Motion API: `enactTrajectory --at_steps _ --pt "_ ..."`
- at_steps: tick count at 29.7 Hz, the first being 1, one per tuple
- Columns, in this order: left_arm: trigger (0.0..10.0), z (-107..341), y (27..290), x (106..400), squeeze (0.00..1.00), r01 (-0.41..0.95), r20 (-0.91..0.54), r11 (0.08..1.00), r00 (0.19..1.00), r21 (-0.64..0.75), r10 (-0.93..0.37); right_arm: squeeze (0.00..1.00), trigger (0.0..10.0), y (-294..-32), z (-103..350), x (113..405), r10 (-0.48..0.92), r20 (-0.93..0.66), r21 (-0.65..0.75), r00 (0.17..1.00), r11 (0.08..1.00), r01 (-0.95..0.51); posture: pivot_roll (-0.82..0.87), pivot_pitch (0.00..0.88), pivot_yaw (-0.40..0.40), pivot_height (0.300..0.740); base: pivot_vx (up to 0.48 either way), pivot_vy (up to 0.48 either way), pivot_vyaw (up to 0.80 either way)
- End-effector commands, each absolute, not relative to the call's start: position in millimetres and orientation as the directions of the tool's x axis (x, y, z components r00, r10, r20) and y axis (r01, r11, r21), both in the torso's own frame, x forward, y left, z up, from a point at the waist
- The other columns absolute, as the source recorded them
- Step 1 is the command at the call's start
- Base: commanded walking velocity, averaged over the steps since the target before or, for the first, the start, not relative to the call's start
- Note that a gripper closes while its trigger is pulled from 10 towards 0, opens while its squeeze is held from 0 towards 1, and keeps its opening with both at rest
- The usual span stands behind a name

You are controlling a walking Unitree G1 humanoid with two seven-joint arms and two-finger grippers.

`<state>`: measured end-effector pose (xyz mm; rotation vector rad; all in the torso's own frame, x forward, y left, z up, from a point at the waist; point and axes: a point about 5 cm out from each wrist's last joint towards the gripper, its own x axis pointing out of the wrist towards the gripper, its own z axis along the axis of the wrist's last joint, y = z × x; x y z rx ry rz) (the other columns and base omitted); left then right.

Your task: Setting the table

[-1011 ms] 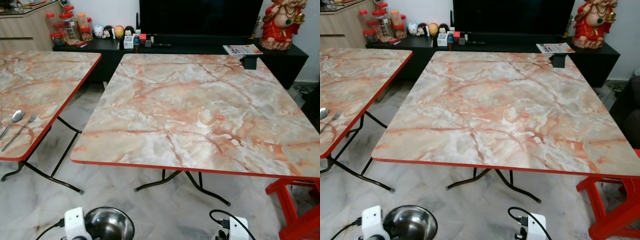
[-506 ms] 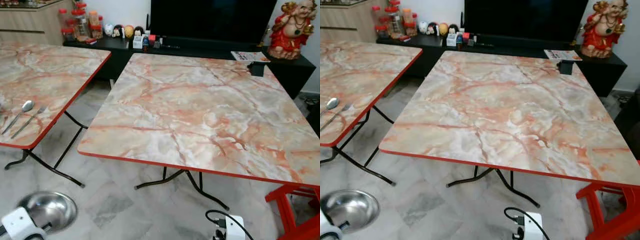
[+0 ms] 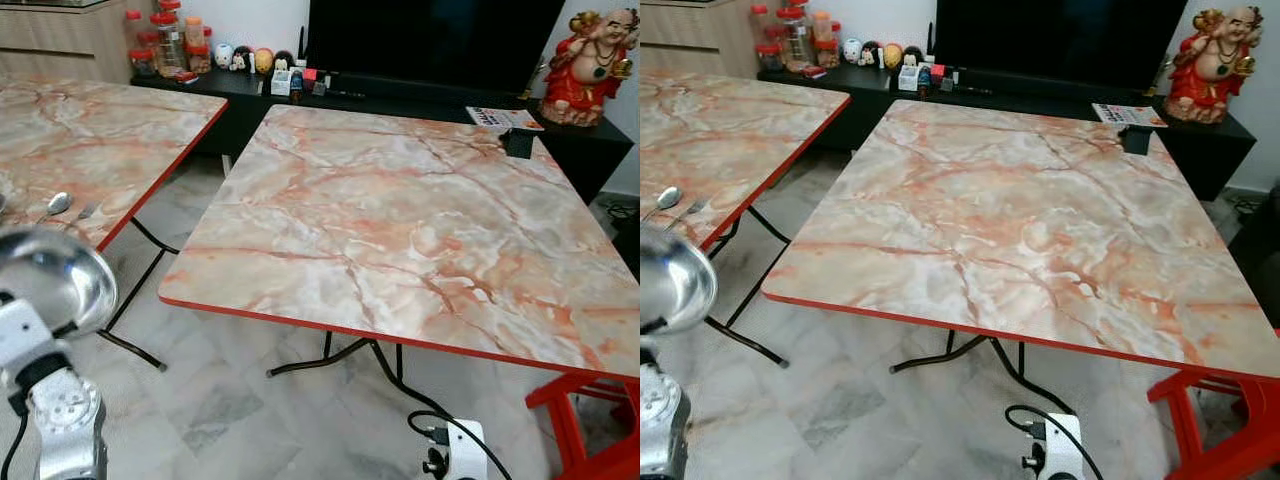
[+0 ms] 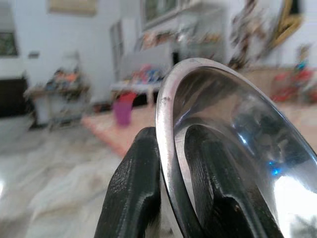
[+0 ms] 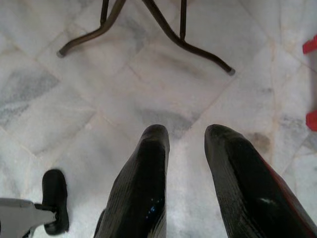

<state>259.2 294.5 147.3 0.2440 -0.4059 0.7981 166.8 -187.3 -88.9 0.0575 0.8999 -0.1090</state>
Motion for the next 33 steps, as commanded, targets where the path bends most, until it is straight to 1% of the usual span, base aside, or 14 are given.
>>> enactTrajectory --at_steps 1,2,4,6,8,9,10,12,13,14,17,25,29,33 --pt "10.0 175.9 279.8 272.8 0.0 -0.677 0.519 0.734 0.643 0.043 0.563 0.0 10.0 -189.9 -88.7 167.0 -0.077 -0.787 -0.004 0.613 0.993 0.119 0.09 0.0 -0.064 0.74 0.0 0.0 0.0" --pt "10.0 179.9 272.9 279.7 0.0 -0.632 0.511 0.774 0.672 0.018 0.536 0.0 10.0 -190.4 -88.9 166.3 -0.079 -0.788 -0.005 0.611 0.993 0.122 0.09 0.0 -0.06 0.74 0.0 0.0 0.0" --pt "10.0 182.3 268.0 284.7 0.0 -0.599 0.504 0.8 0.693 0.004 0.516 0.0 10.0 -190.4 -89.0 166.3 -0.08 -0.788 -0.005 0.611 0.992 0.123 0.08 0.0 -0.056 0.74 0.0 0.0 0.0" --pt "10.0 186.3 245.0 305.0 0.0 -0.429 0.442 0.899 0.793 -0.081 0.419 0.0 10.0 -190.6 -88.8 166.6 -0.087 -0.786 -0.004 0.612 0.991 0.135 0.07 0.0 -0.044 0.74 0.0 0.0 0.0" --pt "10.0 188.9 227.6 315.8 0.0 -0.305 0.408 0.943 0.851 -0.131 0.331 0.0 10.0 -190.4 -88.7 166.7 -0.091 -0.785 -0.003 0.613 0.99 0.142 0.05 0.0 -0.033 0.74 0.0 0.0 0.0" --pt "10.0 189.9 219.3 319.1 0.0 -0.248 0.391 0.958 0.875 -0.147 0.287 0.0 10.0 -190.2 -88.8 166.6 -0.091 -0.784 -0.003 0.613 0.99 0.143 0.05 0.0 -0.033 0.74 0.0 0.0 0.0" --pt "10.0 189.9 219.3 319.1 0.0 -0.248 0.391 0.958 0.875 -0.147 0.287 0.0 10.0 -190.2 -88.8 166.6 -0.091 -0.784 -0.003 0.613 0.99 0.143 0.05 0.0 -0.033 0.74 0.0 0.0 0.0" --pt "10.0 179.4 192.4 331.7 0.0 -0.087 0.293 0.971 0.944 -0.224 0.152 0.0 10.0 -190.1 -89.1 165.4 -0.098 -0.783 0.0 0.614 0.988 0.157 0.03 0.0 -0.013 0.74 0.0 0.0 0.0" --pt "10.0 179.4 192.4 331.7 0.0 -0.087 0.293 0.971 0.944 -0.224 0.152 0.0 10.0 -190.1 -89.1 165.4 -0.098 -0.783 0.0 0.614 0.988 0.157 0.03 0.0 -0.013 0.74 0.0 0.0 0.0" --pt "10.0 167.9 166.5 341.4 0.0 0.029 0.197 0.961 0.98 -0.275 0.027 0.0 10.0 -190.1 -90.0 163.1 -0.101 -0.785 0.001 0.612 0.986 0.164 0.02 0.0 -0.004 0.74 0.0 0.0 0.0" --pt "10.0 160.4 138.5 345.9 0.0 0.145 0.153 0.95 0.983 -0.275 -0.105 0.0 10.0 -189.7 -91.4 159.6 -0.106 -0.788 0.001 0.606 0.985 0.174 0.01 0.0 0.011 0.74 0.0 0.0 0.0" --pt "10.0 140.1 84.0 354.0 0.0 0.295 0.017 0.832 0.945 -0.47 -0.326 0.0 10.0 -189.0 -93.5 154.0 -0.122 -0.792 0.005 0.599 0.979 0.205 -0.02 0.0 0.021 0.74 0.0 0.0 0.0" --pt "10.0 131.1 64.8 356.6 0.0 0.3 -0.044 0.794 0.924 -0.529 -0.379 0.0 10.0 -188.7 -93.7 153.6 -0.124 -0.792 0.005 0.598 0.978 0.211 -0.03 0.0 0.025 0.74 0.0 0.0 0.0" --pt "10.0 130.1 46.5 355.9 0.0 0.342 -0.054 0.779 0.9 -0.525 -0.432 0.0 10.0 -189.0 -93.3 154.2 -0.129 -0.789 0.008 0.6 0.975 0.22 -0.03 0.0 0.028 0.74 0.0 0.0 0.0"
